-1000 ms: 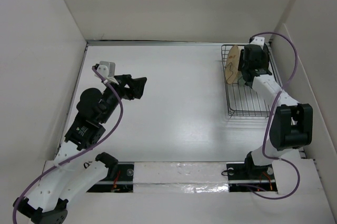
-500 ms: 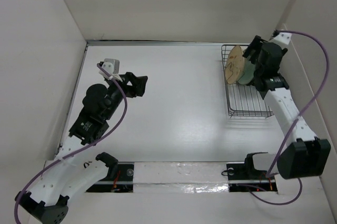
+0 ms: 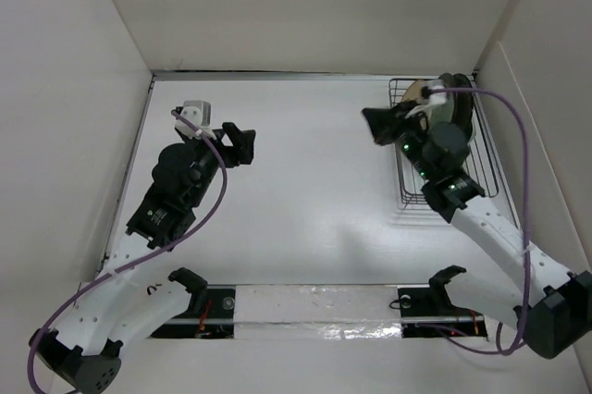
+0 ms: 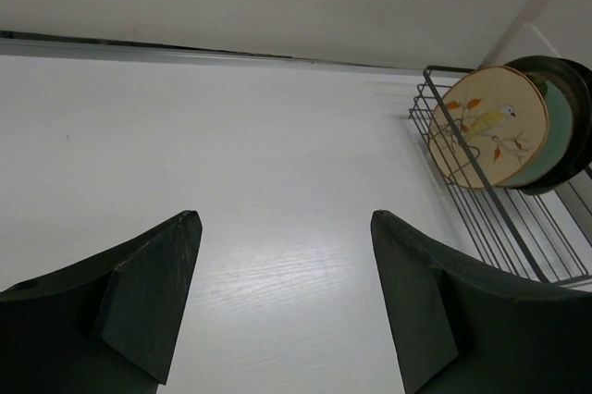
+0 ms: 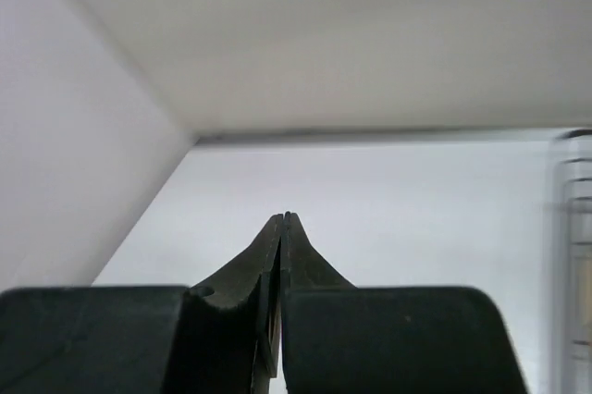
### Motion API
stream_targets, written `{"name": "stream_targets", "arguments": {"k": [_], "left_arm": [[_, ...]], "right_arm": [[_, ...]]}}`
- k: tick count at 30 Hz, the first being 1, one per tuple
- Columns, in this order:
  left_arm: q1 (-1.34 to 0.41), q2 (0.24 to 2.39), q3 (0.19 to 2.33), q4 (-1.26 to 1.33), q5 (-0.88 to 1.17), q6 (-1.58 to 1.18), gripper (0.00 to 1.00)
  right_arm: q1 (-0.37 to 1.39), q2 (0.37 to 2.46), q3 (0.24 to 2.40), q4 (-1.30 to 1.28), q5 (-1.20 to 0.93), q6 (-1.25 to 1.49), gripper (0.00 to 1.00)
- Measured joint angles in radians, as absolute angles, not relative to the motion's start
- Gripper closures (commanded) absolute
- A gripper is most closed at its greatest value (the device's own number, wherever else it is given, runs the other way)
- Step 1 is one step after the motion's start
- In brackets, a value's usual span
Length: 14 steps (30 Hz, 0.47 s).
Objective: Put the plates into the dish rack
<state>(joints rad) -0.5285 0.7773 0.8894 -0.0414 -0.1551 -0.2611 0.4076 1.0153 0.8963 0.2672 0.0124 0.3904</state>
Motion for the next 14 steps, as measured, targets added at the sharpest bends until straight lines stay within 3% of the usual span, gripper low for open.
{"name": "stream_targets", "arguments": {"k": [2,7,14], "left_arm": [[-0.528,0.773,0.881,-0.033,-0.178,-0.258,0.28],[-0.512,0.77,0.86,-0.026,-0.207,-0.254,0.29],[-0.495,0.791,0.858,-0.025,-0.218,-0.251,0.29]], "right_arm": [[0.518,1.052,0.862,0.3,-0.055,0.405,0.65],[0.724,1.164,0.829,0.338,-0.131,0.388,0.32],[0.767,1.141,0.831,0.334,-0.054,0.309,0.26]]}}
